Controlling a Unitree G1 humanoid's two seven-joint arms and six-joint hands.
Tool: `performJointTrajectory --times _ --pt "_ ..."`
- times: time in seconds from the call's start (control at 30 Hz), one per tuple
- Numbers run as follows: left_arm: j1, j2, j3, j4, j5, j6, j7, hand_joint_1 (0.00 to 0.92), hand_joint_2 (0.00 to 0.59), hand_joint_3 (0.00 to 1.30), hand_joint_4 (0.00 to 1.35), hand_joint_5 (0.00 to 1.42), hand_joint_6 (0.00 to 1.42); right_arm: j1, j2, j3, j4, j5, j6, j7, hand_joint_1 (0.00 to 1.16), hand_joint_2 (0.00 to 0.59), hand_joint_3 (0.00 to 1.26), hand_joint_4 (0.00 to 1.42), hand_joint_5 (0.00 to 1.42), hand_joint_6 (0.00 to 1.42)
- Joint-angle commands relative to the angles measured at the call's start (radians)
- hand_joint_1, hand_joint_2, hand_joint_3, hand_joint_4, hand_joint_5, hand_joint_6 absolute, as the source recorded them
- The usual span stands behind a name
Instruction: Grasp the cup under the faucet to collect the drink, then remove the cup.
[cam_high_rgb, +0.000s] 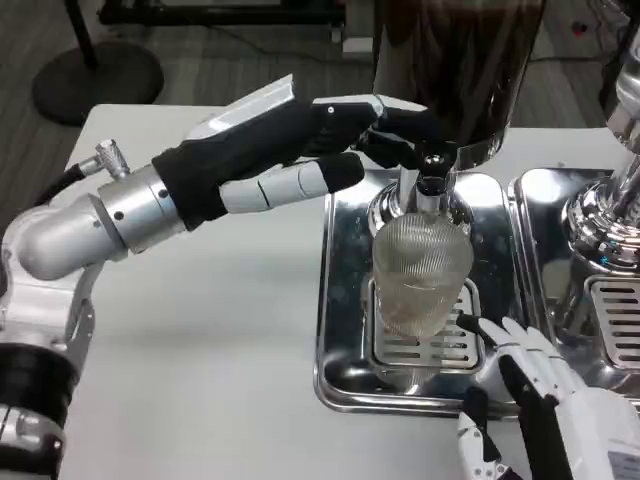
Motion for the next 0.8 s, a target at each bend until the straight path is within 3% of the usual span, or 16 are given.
performJointTrajectory --times 0.03,0.57,0.8 --pt "-0.013 0.011 -0.017 -0.013 0.025 -0.031 -0.04 0.0 0.078 0.29 0.28 0.32 0.33 0.008 0.008 0.001 0.001 0.007 0.008 -0.008 0.47 0.586 0.23 0.15 0.13 0.25" --pt "0.02 0.04 -0.031 -0.068 0.05 -0.077 -0.04 0.0 0.071 0.3 0.28 0.33 0.34 -0.006 0.018 -0.013 0.016 0.048 0.006 0.006 0.47 0.586 0.23 0.15 0.13 0.25" --pt "0.034 0.044 -0.033 -0.084 0.047 -0.069 -0.041 0.0 0.074 0.3 0.28 0.33 0.35 -0.02 0.031 -0.036 0.029 0.132 0.003 0.032 0.47 0.586 0.23 0.15 0.13 0.25"
